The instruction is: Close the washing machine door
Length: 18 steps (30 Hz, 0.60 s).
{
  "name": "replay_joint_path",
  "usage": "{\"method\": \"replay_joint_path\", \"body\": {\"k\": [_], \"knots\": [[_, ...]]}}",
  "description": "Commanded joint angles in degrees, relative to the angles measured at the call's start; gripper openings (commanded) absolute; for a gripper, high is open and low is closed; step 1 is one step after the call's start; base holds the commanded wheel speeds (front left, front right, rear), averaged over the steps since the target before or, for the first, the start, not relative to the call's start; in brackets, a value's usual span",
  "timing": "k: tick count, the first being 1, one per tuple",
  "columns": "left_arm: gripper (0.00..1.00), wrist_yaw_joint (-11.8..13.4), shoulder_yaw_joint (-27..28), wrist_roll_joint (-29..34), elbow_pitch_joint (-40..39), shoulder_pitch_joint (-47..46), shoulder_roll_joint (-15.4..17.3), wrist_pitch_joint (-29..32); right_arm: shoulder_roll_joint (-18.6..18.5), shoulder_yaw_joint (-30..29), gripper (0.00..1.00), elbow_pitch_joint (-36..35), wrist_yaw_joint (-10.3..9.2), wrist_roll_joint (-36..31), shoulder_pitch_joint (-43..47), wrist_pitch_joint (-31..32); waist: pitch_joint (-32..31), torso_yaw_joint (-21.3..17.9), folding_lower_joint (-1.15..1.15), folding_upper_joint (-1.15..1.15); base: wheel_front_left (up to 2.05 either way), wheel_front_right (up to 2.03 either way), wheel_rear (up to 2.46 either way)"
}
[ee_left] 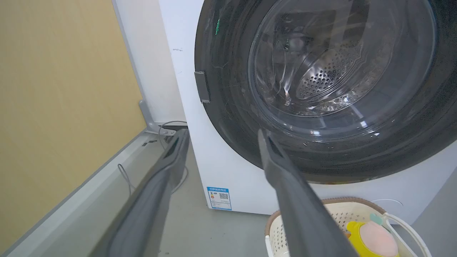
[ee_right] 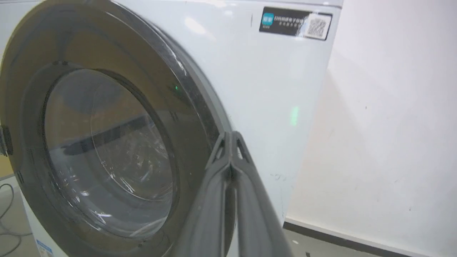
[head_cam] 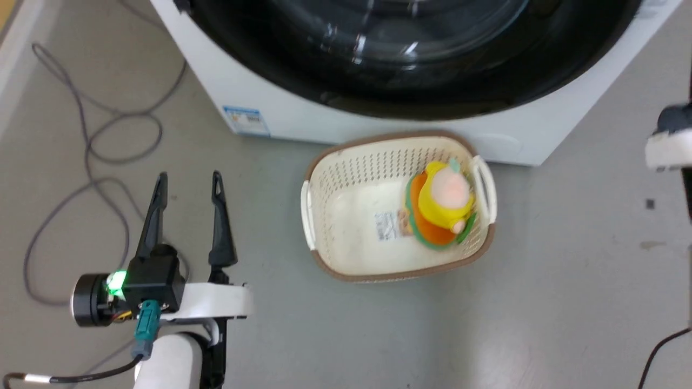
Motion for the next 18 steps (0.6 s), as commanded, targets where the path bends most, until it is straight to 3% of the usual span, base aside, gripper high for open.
{"method": "replay_joint_path", "body": {"k": [1, 8, 14, 15, 17, 18], "knots": [[1.00, 0.30, 0.39, 0.32, 0.32, 1.09, 0.53, -0.25, 1.09, -0.36, 0.00, -2.95, -0.05, -0.79, 2.66, -0.25, -2.90, -1.70, 0.00, 0.00, 0.00, 0.00, 0.00], [1.00, 0.34, 0.77, 0.40, 1.22, 3.85, 1.06, -0.25, 5.38, -1.11, 0.00, -13.25, -0.05, -1.74, 13.46, -0.25, -7.58, -3.45, 0.00, 0.00, 0.00, 0.00, 0.00], [1.00, 0.54, 1.40, 0.23, 1.75, 6.86, 1.41, -0.25, 8.91, -0.71, 0.00, -14.98, -0.05, -1.31, 22.09, -0.25, -10.70, -4.87, 0.00, 0.00, 0.00, 0.00, 0.00], [1.00, 0.60, 1.56, 0.19, 1.84, 7.35, 1.46, -0.25, 9.55, -0.70, 0.04, -14.98, -0.05, -1.05, 23.45, -0.25, -11.17, -5.14, 0.00, 0.00, 0.00, 0.00, 0.00], [1.00, 0.67, 1.80, 0.12, 1.97, 8.28, 1.54, -0.25, 10.65, -0.61, 1.00, -14.88, -0.05, -0.31, 26.16, -0.25, -11.99, -5.60, 0.00, 0.00, 0.00, 0.00, 0.00], [1.00, 0.63, 1.82, 0.08, 2.06, 8.67, 1.52, -0.25, 11.07, -0.64, 1.00, -14.91, -0.05, 0.02, 27.42, -0.25, -12.36, -5.73, 0.00, 0.00, 0.00, 0.00, 0.00]]}}
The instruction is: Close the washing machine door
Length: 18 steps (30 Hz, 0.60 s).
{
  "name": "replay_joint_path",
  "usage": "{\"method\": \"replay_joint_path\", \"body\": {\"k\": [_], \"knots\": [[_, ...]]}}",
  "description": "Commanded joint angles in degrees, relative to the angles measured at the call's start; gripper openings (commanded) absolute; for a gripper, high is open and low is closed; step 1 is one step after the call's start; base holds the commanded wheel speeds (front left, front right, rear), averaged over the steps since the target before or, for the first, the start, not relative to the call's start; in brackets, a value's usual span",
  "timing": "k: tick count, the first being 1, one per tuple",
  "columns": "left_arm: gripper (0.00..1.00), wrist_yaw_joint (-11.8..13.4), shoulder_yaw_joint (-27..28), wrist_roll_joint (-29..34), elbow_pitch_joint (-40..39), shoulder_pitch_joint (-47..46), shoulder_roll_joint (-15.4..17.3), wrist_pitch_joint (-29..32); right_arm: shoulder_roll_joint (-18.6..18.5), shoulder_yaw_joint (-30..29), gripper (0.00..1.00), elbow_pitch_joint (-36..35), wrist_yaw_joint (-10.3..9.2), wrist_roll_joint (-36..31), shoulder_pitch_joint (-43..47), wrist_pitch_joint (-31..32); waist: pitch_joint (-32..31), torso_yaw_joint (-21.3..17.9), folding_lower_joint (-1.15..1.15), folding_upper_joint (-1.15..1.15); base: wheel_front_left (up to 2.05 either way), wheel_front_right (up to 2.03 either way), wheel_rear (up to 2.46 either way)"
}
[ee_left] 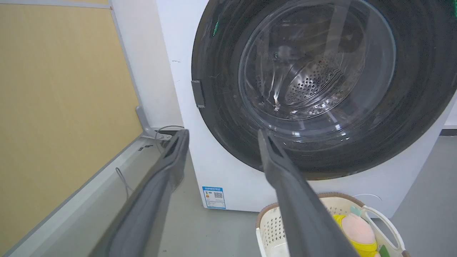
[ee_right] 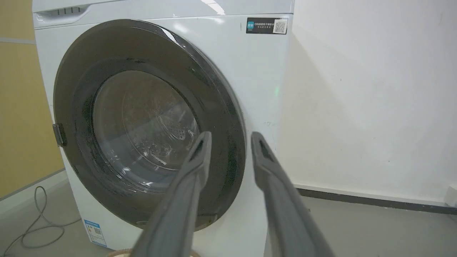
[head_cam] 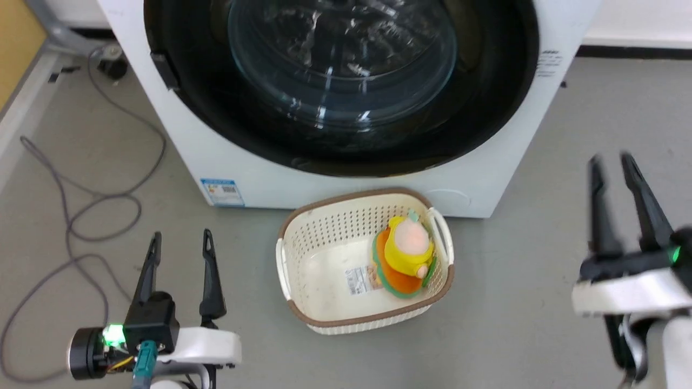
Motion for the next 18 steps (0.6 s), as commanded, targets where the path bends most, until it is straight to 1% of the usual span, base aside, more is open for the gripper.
{"method": "replay_joint_path", "body": {"k": [1, 5, 9, 12, 16, 17, 18], "knots": [[1.00, 0.05, 0.11, 0.08, 0.25, 1.14, 0.30, -0.25, 0.78, 0.02, 1.00, -0.17, -0.05, 1.06, 2.64, -0.25, -1.19, -0.72, 0.00, 0.00, 0.00, 0.00, 0.00], [1.00, -0.18, -0.13, 0.06, 0.62, 2.29, 0.23, -0.25, 1.46, 1.13, 1.00, 0.15, -0.05, 1.39, 6.88, -0.25, -2.52, -1.21, 0.00, 0.00, 0.00, 0.00, 0.00], [1.00, -0.57, -0.61, 0.12, 1.22, 3.37, 0.16, -0.25, 1.63, 2.36, 1.00, 0.92, -0.05, 3.93, 10.20, -0.25, -3.87, -1.46, 0.00, 0.00, 0.00, 0.00, 0.00], [1.00, -0.69, -0.75, -0.02, 1.71, 4.10, 0.06, -0.25, 1.64, 3.18, 1.00, 1.19, -0.05, 5.46, 12.03, -0.25, -4.71, -1.53, 0.00, 0.00, 0.00, 0.00, 0.00], [1.00, -1.16, -0.95, -0.11, 2.30, 4.68, 0.06, -0.25, 1.65, 3.78, 1.00, 1.53, -0.05, 5.89, 13.22, -0.25, -5.54, -1.40, 0.00, 0.00, 0.00, 0.00, 0.00], [0.00, -1.06, -0.88, -0.07, 2.22, 3.98, -0.07, 0.00, 1.36, 3.73, 0.00, 1.50, 0.00, 5.71, 12.54, 0.00, -5.53, -1.44, 0.00, 0.00, 0.00, 0.00, 0.00], [0.00, -1.05, -0.82, -0.07, 2.19, 3.97, -0.11, 0.09, 1.36, 3.73, 0.00, 1.49, 0.00, 5.69, 12.52, 0.03, -5.57, -1.44, 0.00, 0.00, 0.00, 0.00, 0.00]]}}
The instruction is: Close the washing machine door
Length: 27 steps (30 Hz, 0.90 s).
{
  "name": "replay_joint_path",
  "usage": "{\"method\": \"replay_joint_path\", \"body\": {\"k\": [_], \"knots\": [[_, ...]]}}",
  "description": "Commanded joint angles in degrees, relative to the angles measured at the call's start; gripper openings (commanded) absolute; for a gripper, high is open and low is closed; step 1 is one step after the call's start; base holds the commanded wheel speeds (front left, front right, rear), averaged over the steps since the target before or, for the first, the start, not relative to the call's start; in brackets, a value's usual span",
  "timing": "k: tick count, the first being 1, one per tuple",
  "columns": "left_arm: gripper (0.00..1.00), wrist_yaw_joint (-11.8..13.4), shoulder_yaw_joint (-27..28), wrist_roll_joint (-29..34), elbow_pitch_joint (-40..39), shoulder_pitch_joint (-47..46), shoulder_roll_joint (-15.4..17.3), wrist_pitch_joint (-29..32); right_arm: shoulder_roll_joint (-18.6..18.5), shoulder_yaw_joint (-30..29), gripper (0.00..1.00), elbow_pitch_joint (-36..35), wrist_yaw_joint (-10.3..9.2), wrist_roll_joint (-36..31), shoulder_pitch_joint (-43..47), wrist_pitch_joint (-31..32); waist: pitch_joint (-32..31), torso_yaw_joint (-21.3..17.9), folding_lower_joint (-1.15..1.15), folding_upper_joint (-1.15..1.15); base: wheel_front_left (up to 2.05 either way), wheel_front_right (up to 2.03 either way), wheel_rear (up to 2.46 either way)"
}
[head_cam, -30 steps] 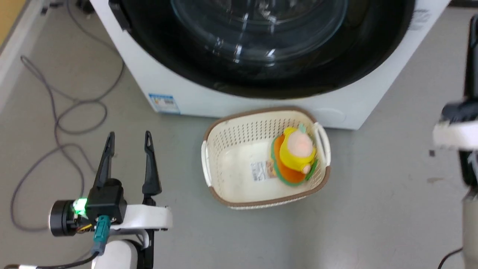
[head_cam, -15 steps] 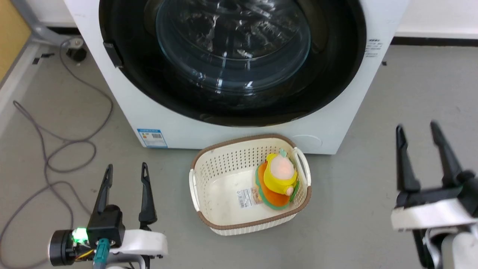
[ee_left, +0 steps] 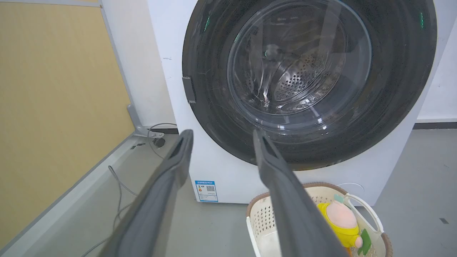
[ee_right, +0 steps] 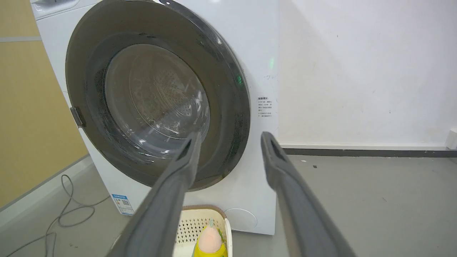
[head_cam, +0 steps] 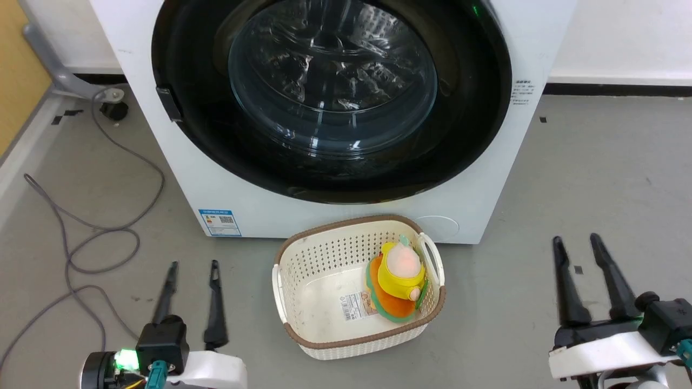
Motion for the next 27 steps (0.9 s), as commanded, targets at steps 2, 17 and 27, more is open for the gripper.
{"method": "replay_joint_path", "body": {"k": [2, 17, 27], "knots": [[0.00, 0.00, 0.07, 0.00, -0.04, -0.02, -0.05, 0.04, -0.01, 0.00, 0.00, -0.03, 0.00, -0.01, -0.06, 0.03, -0.04, -0.01, 0.01, 0.00, 0.00, 0.00, 0.00], [0.00, -1.00, 0.47, 0.14, -0.55, -0.02, -0.25, 1.79, 0.03, 0.39, 0.00, -0.40, -0.01, -0.99, 0.21, 1.79, -0.42, -0.07, 0.01, 0.00, 0.00, 0.00, 0.00], [0.00, -1.68, 0.74, 0.24, -0.89, -0.03, -0.39, 2.97, 0.05, 0.64, 0.00, -0.65, -0.01, -1.64, 0.40, 2.97, -0.67, -0.11, 0.01, 0.00, 0.00, 0.00, 0.00]]}}
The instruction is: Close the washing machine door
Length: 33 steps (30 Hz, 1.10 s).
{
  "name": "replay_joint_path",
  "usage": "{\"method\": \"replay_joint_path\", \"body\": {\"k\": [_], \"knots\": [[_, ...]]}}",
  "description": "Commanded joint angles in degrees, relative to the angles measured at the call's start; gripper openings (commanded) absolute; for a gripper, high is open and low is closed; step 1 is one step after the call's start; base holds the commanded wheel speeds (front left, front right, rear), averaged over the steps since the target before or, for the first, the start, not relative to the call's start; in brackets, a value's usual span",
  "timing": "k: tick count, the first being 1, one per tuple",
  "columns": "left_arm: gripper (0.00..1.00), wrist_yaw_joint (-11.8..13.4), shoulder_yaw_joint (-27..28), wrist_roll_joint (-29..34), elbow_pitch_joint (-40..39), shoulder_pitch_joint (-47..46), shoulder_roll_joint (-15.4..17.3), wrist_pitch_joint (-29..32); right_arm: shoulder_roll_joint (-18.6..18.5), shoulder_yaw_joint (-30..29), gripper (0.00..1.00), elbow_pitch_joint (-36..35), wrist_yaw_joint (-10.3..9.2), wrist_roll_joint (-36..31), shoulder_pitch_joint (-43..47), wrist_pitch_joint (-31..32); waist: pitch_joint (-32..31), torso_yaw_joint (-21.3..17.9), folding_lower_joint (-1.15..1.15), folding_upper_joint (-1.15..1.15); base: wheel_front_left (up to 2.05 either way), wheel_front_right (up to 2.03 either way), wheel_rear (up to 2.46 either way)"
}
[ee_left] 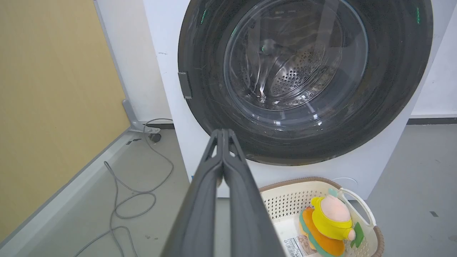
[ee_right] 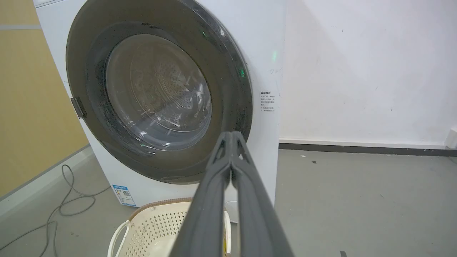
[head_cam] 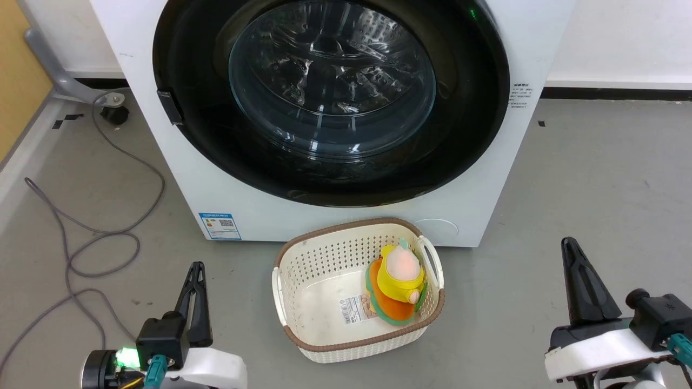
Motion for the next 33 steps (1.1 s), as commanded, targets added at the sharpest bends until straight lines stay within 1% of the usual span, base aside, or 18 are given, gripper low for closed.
{"method": "replay_joint_path", "body": {"k": [1, 33], "knots": [[0.00, -0.29, 0.25, 0.24, -0.41, -0.01, -0.12, 0.51, 0.06, 0.19, 0.00, -0.44, -0.01, -0.56, 0.48, 0.49, -0.06, -0.01, 0.00, 0.00, 0.00, 0.00, 0.00], [0.00, -2.44, 1.10, 0.54, -1.50, -0.02, -0.57, 4.26, 0.15, 1.00, 0.00, -1.24, -0.02, -2.65, 1.06, 4.25, -0.86, -0.14, 0.00, 0.00, 0.00, 0.00, 0.00]]}}
